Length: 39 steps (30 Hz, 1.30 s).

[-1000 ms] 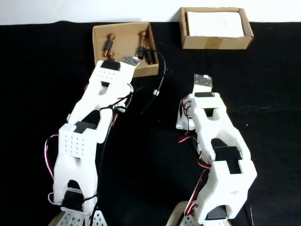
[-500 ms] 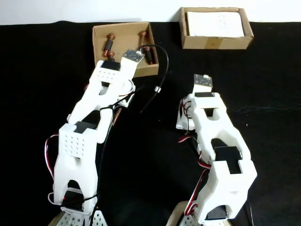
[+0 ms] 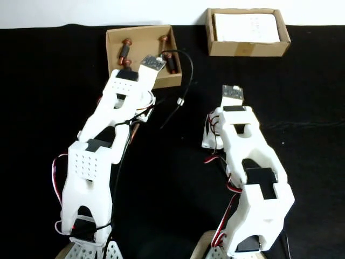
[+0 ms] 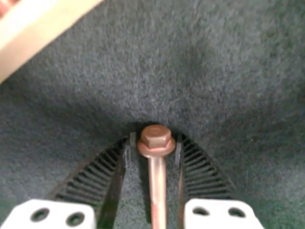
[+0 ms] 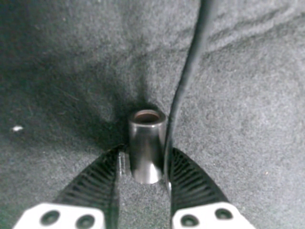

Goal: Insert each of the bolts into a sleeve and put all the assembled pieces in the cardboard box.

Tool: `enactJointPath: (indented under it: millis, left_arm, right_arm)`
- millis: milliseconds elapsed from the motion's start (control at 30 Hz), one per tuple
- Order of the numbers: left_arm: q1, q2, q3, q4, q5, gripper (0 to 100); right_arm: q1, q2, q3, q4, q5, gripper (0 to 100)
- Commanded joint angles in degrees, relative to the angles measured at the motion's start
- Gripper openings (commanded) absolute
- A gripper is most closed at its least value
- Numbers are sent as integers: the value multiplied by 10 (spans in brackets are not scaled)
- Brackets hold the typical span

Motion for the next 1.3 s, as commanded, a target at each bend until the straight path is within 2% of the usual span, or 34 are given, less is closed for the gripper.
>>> enactJointPath:
  millis: [0, 133, 333, 500, 633, 800, 1000, 1133, 1267]
  left_arm:
    - [-5, 0, -13, 22, -2, 146]
    - [-4, 0, -10, 18, -1, 143]
    - [-3, 1, -10, -19, -2, 5]
    - [4, -15, -23, -33, -2, 8]
    - [17, -92, -38, -21, -2, 8]
    - [20, -272, -34, -17, -4, 8]
    - [13, -509, -13, 61, -5, 8]
    - [7, -676, 83, 70, -6, 8]
    - [7, -856, 236, 69, -7, 8]
  right_arm:
    - [7, 0, 1, -34, -2, 7]
    - [7, 0, 1, -34, -1, 7]
    - [7, 0, 1, -34, -1, 7]
    - [7, 0, 1, -36, -1, 7]
    - [6, -27, -2, -33, -1, 7]
    - [2, -198, 10, 6, -1, 7]
    - [-70, -468, 63, 124, 0, 7]
    - [-136, -654, 140, 160, 0, 7]
    - [-166, -833, 223, 161, 0, 7]
